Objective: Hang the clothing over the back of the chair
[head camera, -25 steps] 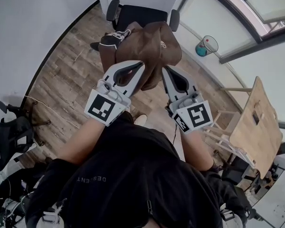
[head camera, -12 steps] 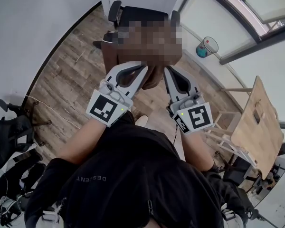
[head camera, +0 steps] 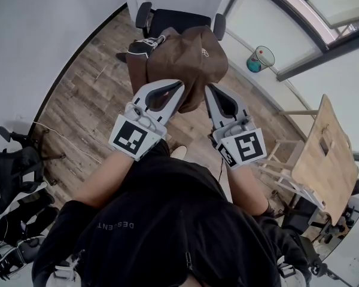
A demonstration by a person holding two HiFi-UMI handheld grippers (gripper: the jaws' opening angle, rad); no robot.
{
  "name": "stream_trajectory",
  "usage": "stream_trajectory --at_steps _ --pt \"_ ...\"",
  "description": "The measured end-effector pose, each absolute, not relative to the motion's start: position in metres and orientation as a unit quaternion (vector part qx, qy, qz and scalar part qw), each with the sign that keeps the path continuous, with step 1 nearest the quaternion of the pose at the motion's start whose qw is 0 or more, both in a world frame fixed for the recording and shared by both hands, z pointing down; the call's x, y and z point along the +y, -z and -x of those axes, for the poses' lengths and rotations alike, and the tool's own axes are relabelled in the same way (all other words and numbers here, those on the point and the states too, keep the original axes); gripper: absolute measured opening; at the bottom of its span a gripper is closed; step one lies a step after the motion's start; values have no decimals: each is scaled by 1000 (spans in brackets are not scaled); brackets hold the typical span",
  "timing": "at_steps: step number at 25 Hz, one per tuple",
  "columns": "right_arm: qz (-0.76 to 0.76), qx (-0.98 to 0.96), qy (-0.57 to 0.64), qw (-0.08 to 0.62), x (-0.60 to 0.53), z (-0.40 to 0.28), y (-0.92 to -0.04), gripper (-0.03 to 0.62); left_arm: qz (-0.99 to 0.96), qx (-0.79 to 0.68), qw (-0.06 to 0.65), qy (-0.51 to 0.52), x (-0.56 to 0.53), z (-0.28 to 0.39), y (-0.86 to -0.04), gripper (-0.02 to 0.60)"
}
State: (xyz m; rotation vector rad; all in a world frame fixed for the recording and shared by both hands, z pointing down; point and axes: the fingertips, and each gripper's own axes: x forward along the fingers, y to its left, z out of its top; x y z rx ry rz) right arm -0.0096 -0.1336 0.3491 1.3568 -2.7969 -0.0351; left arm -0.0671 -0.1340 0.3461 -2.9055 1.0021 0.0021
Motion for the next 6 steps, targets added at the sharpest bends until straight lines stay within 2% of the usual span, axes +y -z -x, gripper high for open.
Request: stream_trajectory --at_steps 6 --pt "-436 -900 9 18 -138 5 -350 5 944 328 33 1 -138 63 -347 20"
